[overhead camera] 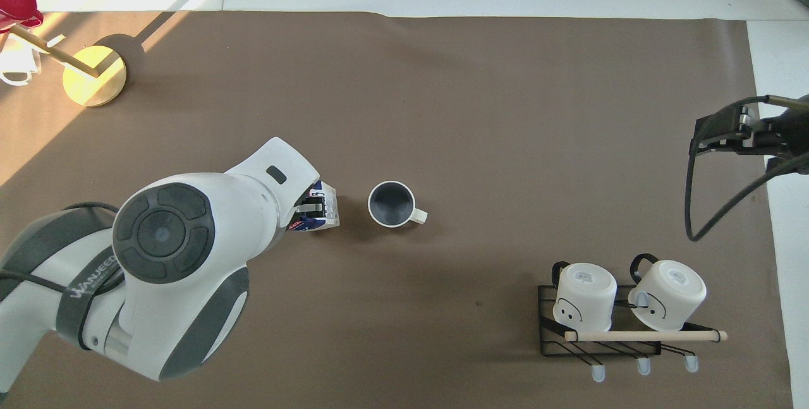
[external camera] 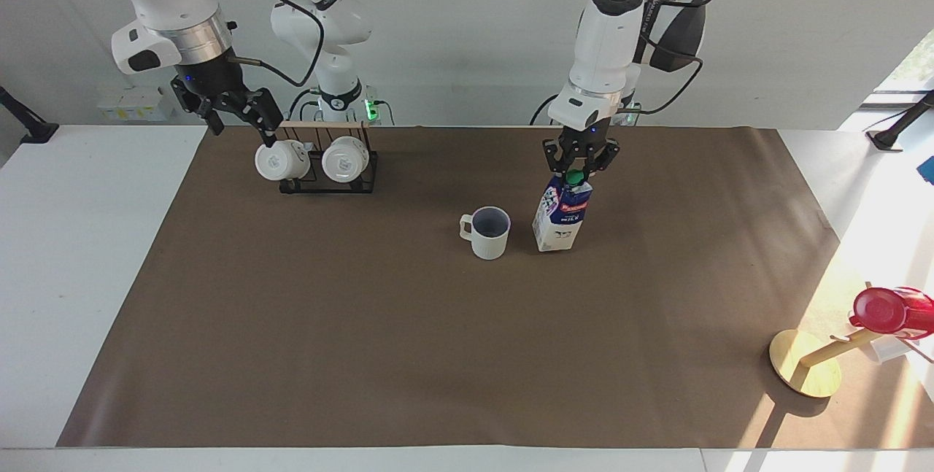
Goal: Place cup and milk on table
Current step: 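Carry the milk carton with the left gripper beside the white mug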
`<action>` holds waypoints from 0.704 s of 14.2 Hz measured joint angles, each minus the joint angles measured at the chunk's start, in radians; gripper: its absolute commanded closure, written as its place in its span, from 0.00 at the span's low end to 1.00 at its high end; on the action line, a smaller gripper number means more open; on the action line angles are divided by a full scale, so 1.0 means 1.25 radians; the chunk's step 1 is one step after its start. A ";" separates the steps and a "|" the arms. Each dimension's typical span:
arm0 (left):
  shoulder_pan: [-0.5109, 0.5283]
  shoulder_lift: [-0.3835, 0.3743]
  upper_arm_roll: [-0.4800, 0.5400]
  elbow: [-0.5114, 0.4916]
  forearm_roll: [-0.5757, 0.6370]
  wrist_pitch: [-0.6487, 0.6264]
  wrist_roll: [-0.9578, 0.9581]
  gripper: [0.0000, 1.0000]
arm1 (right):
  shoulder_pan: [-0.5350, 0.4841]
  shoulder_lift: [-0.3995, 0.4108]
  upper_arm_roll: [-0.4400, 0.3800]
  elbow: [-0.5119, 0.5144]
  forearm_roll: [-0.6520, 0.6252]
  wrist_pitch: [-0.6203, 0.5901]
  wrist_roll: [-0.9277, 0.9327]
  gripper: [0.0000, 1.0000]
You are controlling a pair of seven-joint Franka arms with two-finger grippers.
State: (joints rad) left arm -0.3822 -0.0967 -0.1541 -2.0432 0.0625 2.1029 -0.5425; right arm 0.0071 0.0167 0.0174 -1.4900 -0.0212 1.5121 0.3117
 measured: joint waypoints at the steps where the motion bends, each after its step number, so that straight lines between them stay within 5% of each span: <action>1: -0.006 0.004 0.000 0.000 0.006 0.002 -0.013 0.67 | 0.000 0.000 0.000 0.000 0.000 0.000 0.000 0.00; 8: -0.030 0.027 -0.001 -0.027 0.041 0.055 -0.042 0.65 | 0.000 0.000 0.000 0.000 0.000 0.000 0.000 0.00; 9: -0.034 0.028 -0.001 -0.031 0.046 0.061 -0.043 0.55 | 0.000 0.000 0.000 0.000 0.000 0.000 0.000 0.00; 10: -0.036 0.028 -0.001 -0.032 0.050 0.062 -0.044 0.22 | 0.000 0.000 0.001 0.000 0.000 0.000 0.000 0.00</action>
State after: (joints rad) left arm -0.4274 -0.0622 -0.1552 -2.0826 0.1248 2.1801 -0.5975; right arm 0.0075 0.0164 0.0186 -1.4900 -0.0208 1.5121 0.3117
